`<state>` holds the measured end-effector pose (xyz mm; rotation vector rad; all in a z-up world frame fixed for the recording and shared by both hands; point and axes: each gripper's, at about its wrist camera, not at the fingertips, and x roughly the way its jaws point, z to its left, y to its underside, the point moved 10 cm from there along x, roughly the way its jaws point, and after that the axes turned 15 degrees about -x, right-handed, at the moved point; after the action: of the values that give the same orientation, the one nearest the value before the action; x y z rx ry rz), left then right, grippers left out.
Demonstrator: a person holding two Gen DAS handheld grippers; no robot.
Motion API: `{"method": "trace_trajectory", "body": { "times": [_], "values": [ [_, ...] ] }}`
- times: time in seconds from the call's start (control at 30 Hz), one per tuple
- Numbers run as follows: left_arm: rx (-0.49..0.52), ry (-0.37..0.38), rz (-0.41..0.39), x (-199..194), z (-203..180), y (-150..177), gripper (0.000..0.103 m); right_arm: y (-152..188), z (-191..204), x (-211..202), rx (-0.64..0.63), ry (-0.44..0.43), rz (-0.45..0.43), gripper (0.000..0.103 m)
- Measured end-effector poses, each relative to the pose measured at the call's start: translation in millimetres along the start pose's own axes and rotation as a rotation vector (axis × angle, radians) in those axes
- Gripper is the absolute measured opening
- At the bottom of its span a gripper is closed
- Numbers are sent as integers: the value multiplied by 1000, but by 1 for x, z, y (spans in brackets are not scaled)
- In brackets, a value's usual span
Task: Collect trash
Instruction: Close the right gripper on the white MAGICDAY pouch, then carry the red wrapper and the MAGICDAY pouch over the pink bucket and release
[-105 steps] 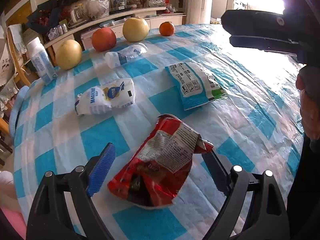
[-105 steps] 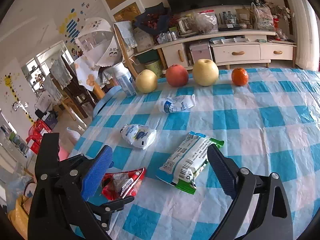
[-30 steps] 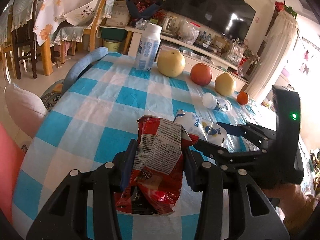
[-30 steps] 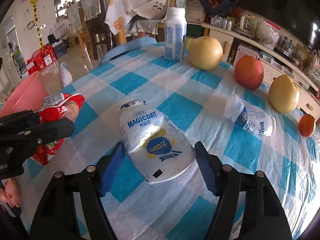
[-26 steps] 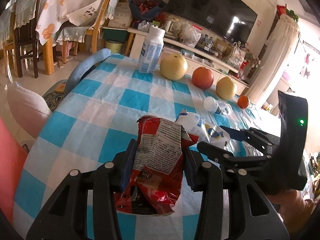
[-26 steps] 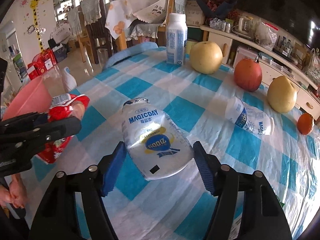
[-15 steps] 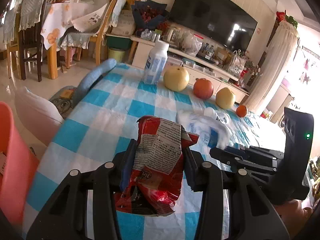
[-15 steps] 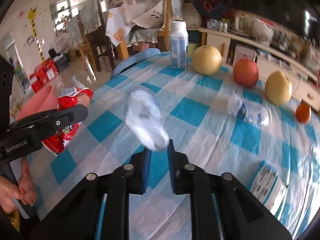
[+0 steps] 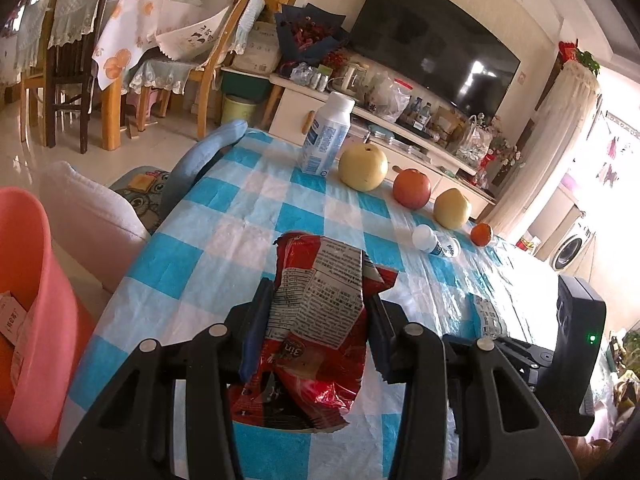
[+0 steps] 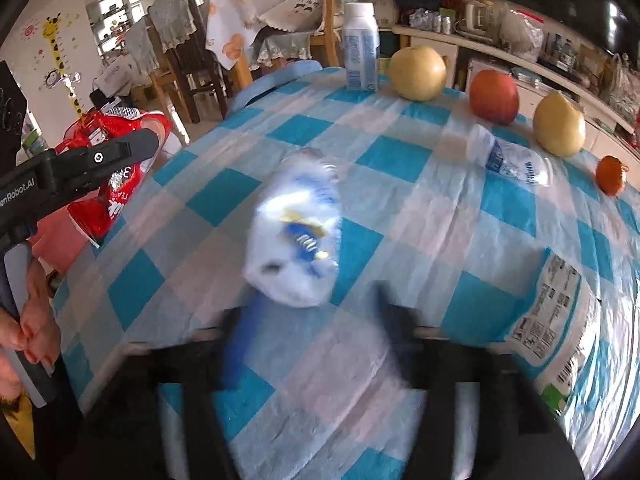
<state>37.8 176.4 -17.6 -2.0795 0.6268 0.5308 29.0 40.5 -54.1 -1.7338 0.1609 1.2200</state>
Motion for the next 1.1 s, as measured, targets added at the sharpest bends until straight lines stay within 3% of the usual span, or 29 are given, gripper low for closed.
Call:
{"method": "trace_trajectory", "body": {
  "times": [0.33,0.53,0.6,0.67,0.7,1.1],
  "values": [
    [-11,18,-11,-5,3,-5,45,-12,9,19,48,-24,9,83],
    [-16,25,-20,-10,5,-11,46,-25,10,36,10,37,24,83],
    [-16,26,-23,-12,5,-12,46,-27,10,39,-12,66,40,79],
    [-14,24,-27,-14,6,-14,46,-28,10,40,-41,109,49,63],
    [-14,23,-30,-15,7,-15,46,-28,12,40,-49,106,43,61],
    [-13,34,-71,-41,13,-25,46,-35,33,23,-23,82,-4,60]
  ]
}}
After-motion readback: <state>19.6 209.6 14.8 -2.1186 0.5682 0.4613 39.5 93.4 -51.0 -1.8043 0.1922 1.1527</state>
